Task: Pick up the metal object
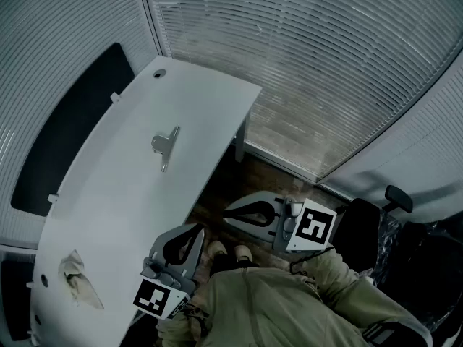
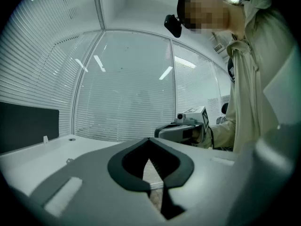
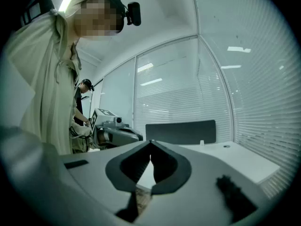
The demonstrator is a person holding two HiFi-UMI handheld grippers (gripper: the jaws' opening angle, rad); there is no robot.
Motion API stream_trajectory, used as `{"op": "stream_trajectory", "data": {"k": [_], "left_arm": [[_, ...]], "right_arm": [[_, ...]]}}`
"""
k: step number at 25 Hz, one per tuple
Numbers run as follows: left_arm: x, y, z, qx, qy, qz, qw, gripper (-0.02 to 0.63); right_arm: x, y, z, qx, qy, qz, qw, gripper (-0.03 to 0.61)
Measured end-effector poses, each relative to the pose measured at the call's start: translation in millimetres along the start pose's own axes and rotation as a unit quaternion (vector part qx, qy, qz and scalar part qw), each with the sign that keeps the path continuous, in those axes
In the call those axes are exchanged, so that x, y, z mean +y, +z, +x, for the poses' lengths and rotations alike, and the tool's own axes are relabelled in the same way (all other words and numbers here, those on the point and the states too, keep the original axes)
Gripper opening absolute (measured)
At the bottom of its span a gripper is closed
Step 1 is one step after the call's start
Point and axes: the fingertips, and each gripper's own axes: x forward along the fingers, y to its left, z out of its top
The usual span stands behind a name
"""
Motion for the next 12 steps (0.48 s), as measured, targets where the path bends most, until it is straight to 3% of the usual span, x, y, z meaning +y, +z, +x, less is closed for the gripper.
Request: {"op": "stream_trajectory", "data": {"k": [12], "left_arm": [[83.1,-10.9,18.9,0.009,-0.021,-0.014,0.9996,0.006]], "right_arm": [[-68.1,-20.8,57.7,0.014,-0.023,0.02,0.999,0.003]]}}
